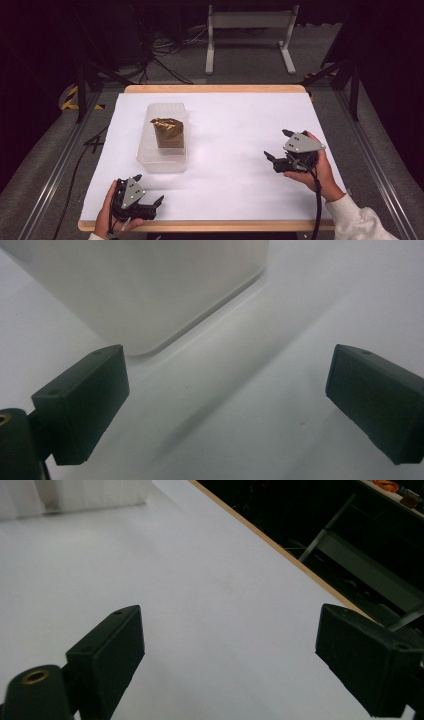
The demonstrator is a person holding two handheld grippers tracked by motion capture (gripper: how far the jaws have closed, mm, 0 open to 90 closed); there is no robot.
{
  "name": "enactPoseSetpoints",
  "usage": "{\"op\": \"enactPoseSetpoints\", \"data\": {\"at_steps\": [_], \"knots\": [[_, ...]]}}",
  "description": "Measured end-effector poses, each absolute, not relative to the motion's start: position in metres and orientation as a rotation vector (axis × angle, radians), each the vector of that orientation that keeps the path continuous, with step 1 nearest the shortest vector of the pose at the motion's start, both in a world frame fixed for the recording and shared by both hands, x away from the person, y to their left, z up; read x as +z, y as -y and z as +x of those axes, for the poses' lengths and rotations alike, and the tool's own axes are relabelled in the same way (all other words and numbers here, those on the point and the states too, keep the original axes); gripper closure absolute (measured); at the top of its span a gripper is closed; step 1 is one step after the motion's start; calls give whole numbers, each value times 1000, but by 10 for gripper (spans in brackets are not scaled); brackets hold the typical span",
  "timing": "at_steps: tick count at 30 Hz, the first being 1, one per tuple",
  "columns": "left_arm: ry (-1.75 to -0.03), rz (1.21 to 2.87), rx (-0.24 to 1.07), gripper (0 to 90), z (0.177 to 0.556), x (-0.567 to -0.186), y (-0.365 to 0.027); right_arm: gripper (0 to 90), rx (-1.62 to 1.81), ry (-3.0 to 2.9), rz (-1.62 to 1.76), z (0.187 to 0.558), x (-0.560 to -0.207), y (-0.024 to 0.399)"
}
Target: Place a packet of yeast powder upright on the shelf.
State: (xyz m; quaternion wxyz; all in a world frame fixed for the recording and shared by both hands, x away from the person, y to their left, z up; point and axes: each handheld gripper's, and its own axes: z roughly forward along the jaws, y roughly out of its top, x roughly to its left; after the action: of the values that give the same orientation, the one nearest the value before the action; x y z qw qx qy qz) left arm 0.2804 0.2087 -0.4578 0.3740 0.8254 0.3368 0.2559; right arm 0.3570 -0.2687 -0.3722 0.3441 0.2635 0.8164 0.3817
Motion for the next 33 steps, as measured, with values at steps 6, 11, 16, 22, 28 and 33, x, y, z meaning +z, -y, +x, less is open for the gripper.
{"op": "enactPoseSetpoints", "data": {"at_steps": [6,11,16,22,28,33], "knots": [[-863,2114,655,45,280,-458,-208,131,1011,-2107,678,344,-385,286],[-862,2117,654,45,281,-458,-208,132,1019,-2091,705,335,-393,303],[-863,2117,656,44,281,-458,-207,131,1015,-2083,729,330,-401,314],[-861,2122,657,45,282,-458,-207,130,1004,-2064,751,319,-410,330],[-859,2121,655,44,282,-458,-206,130,1039,-2036,817,311,-416,345],[-860,2124,650,44,284,-458,-205,127,1047,-2017,855,305,-423,355]]}}
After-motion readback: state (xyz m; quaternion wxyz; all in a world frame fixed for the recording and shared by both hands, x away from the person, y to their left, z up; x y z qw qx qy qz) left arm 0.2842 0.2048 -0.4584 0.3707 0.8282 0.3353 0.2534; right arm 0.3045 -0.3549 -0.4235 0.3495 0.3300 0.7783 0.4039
